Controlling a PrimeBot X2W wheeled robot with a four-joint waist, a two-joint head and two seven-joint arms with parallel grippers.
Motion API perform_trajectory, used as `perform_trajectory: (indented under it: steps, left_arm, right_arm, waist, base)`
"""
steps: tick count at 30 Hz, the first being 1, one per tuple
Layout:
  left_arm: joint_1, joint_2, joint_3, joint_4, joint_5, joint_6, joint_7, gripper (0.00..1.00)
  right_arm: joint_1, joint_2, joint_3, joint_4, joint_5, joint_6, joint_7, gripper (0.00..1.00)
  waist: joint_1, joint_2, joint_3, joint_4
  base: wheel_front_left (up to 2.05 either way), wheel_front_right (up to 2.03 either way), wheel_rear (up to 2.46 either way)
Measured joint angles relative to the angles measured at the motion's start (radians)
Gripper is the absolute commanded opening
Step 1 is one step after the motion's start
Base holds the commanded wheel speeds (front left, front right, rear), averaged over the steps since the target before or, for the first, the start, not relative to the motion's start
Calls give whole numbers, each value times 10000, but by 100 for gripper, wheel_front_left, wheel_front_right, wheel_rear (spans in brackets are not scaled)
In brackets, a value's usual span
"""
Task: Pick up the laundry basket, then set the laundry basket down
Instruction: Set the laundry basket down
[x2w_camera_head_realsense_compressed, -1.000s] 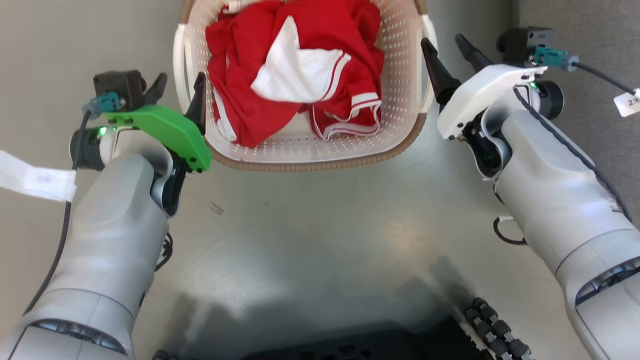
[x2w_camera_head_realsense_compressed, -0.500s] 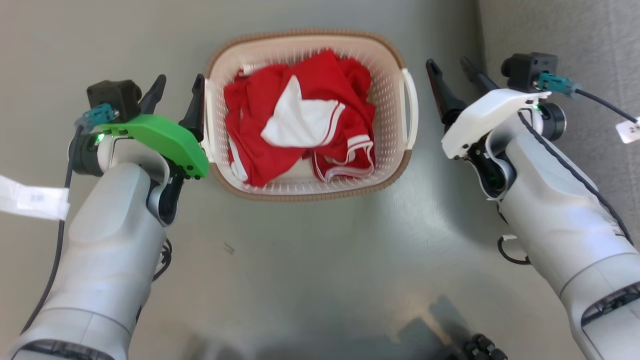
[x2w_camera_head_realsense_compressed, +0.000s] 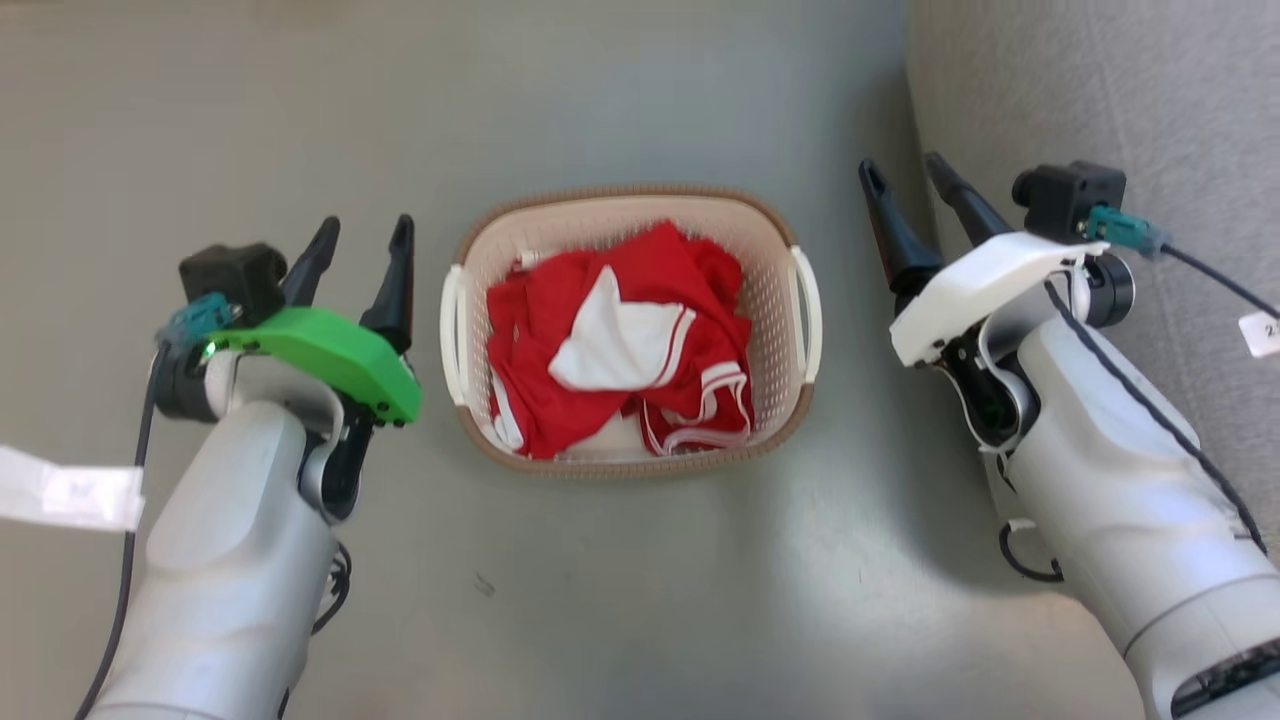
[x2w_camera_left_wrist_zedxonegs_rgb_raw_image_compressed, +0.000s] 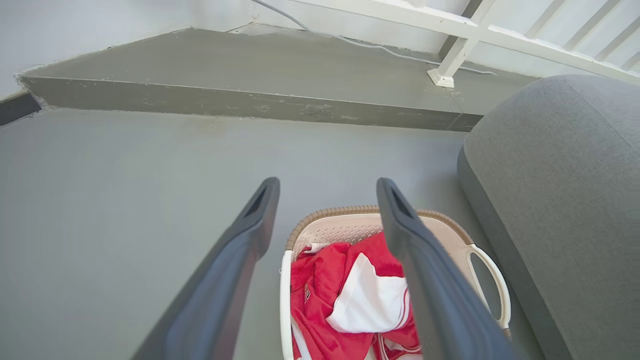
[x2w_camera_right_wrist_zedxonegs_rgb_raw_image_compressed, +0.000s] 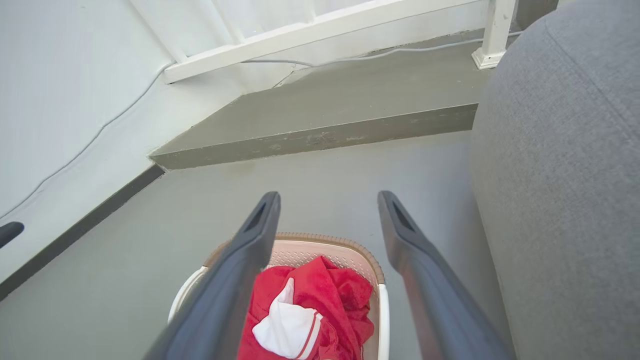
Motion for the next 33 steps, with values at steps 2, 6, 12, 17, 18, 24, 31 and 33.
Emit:
perform_trajectory:
  steps: [2, 6, 12, 17, 18, 24, 31, 33]
  left_arm:
    - [245, 29, 217, -209, 117, 0, 0, 100]
    - [765, 46, 522, -602, 209, 0, 0, 100]
    - [1576, 38, 871, -1250, 531, 0, 0, 100]
    - [2354, 6, 1216, -1693, 650, 0, 0, 100]
    - [2530, 0, 1267, -1781, 669, 0, 0, 100]
    - [3486, -58, 1501, -2219, 865, 6, 0, 100]
    - [4265, -84, 2052, -3047, 892, 105, 0, 100]
    - [4403, -90, 2130, -3266, 957, 105, 0, 100]
  right_arm:
    - [224, -10, -119, -245, -184, 0, 0, 100]
    - [713, -19, -385, -748, -372, -2, 0, 100]
    - [1576, -40, -828, -1513, -683, -6, 0, 100]
    - [2462, -29, -1141, -1935, -880, -17, 0, 100]
    - [2638, -29, -1185, -2006, -913, -17, 0, 100]
    - [3644, -35, -1459, -2514, -1120, -111, 0, 100]
    - [4341, -35, -1739, -3428, -1499, -198, 0, 100]
    - [4491, -29, -1825, -3701, -1569, -198, 0, 100]
  waist:
    - [0, 0, -289, 17]
    - [0, 0, -864, 45]
    - [-1, 0, -1729, 93]
    - [-1, 0, -2450, 142]
    - [0, 0, -2593, 152]
    - [-1, 1, -3452, 212]
    - [-1, 0, -4187, 260]
    - [-1, 0, -4308, 269]
  base:
    - [0, 0, 0]
    - [0, 0, 0]
    - [0, 0, 0]
    - [0, 0, 0]
    - [0, 0, 0]
    - [0, 0, 0]
    - [0, 0, 0]
    - [0, 0, 0]
